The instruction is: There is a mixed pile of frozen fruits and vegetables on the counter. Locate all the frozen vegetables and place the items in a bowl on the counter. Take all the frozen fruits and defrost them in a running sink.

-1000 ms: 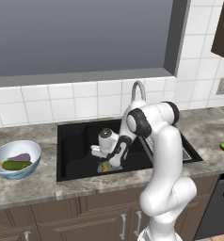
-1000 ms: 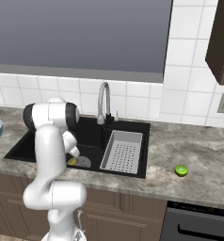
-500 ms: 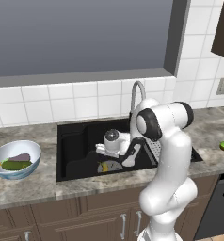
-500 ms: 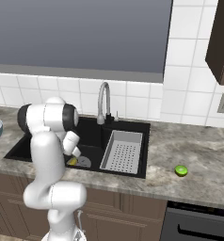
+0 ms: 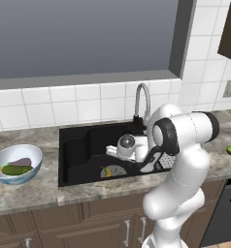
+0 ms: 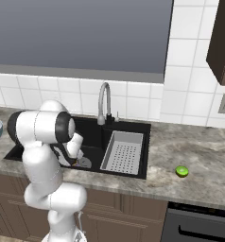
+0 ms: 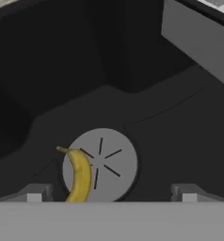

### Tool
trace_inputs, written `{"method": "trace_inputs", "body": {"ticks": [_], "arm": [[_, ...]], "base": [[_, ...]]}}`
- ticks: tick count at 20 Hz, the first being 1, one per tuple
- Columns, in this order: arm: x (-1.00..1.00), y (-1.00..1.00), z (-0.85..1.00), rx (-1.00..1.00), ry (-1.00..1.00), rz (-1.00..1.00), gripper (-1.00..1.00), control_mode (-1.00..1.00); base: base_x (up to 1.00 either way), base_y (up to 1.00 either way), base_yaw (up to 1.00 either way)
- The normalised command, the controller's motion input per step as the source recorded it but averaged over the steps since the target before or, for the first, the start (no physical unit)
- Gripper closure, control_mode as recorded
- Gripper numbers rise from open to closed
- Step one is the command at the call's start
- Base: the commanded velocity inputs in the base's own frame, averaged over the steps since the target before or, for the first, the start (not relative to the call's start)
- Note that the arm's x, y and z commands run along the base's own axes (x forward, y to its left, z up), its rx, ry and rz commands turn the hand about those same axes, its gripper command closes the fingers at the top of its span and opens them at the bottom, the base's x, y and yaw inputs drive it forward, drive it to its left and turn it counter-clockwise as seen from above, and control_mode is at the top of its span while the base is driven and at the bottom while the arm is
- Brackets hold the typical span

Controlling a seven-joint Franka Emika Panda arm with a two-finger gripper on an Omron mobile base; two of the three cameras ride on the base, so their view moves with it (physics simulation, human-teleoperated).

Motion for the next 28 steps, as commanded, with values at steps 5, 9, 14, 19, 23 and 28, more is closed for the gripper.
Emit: {"method": "trace_inputs", "body": {"ticks": [5,9,14,19,23,28], "arm": [[0.00,-0.08,0.77,0.07,0.00,0.00,-1.00,-1.00],[-0.02,-0.03,0.81,0.12,0.02,0.00,-1.00,-1.00],[0.04,0.02,0.74,0.06,0.00,0.00,-1.00,-1.00],[0.06,0.02,0.87,0.04,0.01,0.00,-1.00,-1.00],[0.00,0.15,0.72,0.00,0.00,0.00,-1.00,-1.00],[0.00,0.28,0.69,-0.05,0.00,0.00,-1.00,-1.00]], "base": [[0.00,0.00,0.00],[0.00,0.00,0.00],[0.00,0.00,0.00],[0.00,0.00,0.00],[0.00,0.00,0.00],[0.00,0.00,0.00]]}}
